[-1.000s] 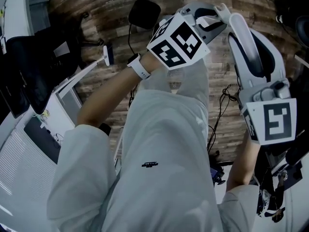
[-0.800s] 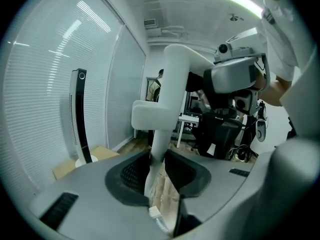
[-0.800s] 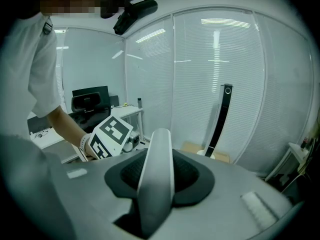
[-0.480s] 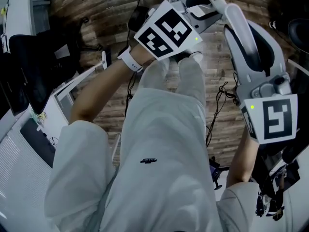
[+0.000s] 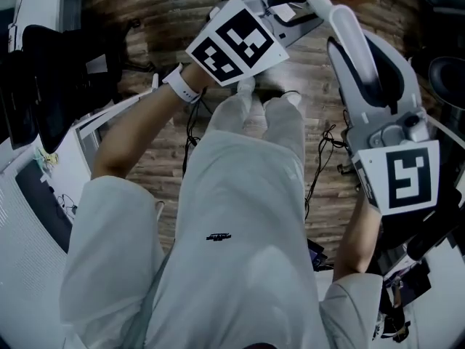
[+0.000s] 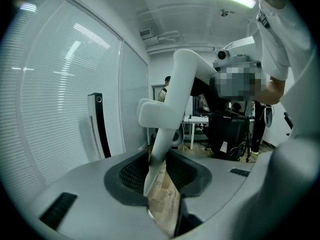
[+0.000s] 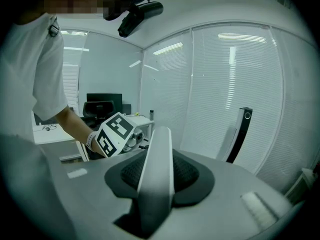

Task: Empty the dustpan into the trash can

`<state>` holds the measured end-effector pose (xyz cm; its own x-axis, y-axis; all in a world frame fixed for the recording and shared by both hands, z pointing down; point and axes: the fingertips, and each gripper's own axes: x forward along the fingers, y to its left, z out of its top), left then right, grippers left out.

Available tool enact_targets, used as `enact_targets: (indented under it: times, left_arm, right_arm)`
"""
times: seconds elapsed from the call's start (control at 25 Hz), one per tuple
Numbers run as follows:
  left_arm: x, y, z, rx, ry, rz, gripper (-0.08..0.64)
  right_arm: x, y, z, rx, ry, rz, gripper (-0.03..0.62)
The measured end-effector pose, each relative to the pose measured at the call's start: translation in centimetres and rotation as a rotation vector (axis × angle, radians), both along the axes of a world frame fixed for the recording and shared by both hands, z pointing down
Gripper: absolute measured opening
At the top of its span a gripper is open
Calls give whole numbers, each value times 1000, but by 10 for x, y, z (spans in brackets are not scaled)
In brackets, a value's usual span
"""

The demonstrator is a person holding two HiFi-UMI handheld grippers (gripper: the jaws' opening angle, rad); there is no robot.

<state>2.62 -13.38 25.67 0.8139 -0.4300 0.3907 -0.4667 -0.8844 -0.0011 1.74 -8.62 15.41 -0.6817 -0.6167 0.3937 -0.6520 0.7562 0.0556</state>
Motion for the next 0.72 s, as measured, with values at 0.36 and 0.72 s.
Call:
enact_targets:
  times: [0.36, 0.72]
  left_arm:
    - [-47, 6, -17, 29, -16, -96, 111]
    - [-85, 23, -20, 65, -40, -187, 110]
  right_arm:
    - [-35, 10, -12, 13, -21, -114, 129]
    - [-72, 29, -16, 65, -22, -259, 129]
